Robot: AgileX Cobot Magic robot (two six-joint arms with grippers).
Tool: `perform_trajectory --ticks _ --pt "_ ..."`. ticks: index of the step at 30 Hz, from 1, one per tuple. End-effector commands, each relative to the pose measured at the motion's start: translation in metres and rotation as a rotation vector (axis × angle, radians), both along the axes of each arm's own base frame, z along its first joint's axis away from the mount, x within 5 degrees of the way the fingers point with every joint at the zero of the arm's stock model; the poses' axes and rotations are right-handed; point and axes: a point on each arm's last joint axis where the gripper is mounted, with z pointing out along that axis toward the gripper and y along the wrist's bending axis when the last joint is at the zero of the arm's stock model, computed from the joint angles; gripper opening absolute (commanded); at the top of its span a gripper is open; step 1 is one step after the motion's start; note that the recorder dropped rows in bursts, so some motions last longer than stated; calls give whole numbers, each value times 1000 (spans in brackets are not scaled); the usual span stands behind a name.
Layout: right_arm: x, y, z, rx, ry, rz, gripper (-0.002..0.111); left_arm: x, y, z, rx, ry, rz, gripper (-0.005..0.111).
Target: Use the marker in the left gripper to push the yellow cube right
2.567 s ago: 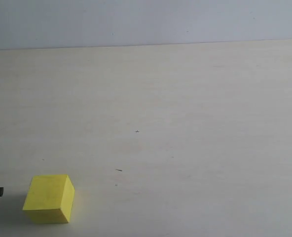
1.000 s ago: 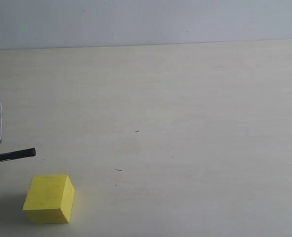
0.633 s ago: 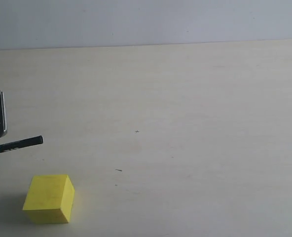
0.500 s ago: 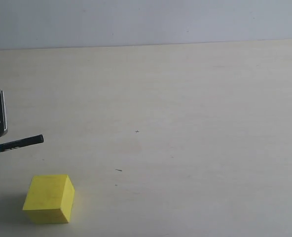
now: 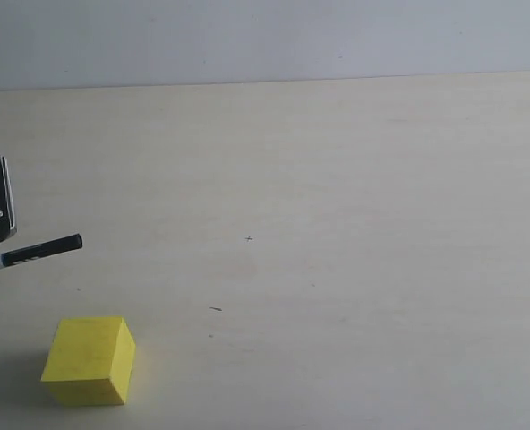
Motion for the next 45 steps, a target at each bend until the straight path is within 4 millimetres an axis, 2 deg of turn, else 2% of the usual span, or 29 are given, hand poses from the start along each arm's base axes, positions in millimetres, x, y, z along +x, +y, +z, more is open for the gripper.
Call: perform_trajectory --ticks 1,24,27,34,39,45 --pt "-1 0 0 0 -16 -6 0 0 -1 0 -15 -8 16 0" --pt "-1 0 0 0 -16 -6 0 -3 0 -2 -19 24 53 0" --pt "-1 0 0 0 -16 -6 0 -3 0 -2 -35 25 101 0" --pt "-1 0 0 0 -16 -6 0 -10 12 -3 144 106 3 0" --pt "-1 0 0 0 -16 -6 0 -13 13 -3 149 142 18 0" --pt "-1 0 0 0 -16 -6 0 -19 18 4 212 276 31 0"
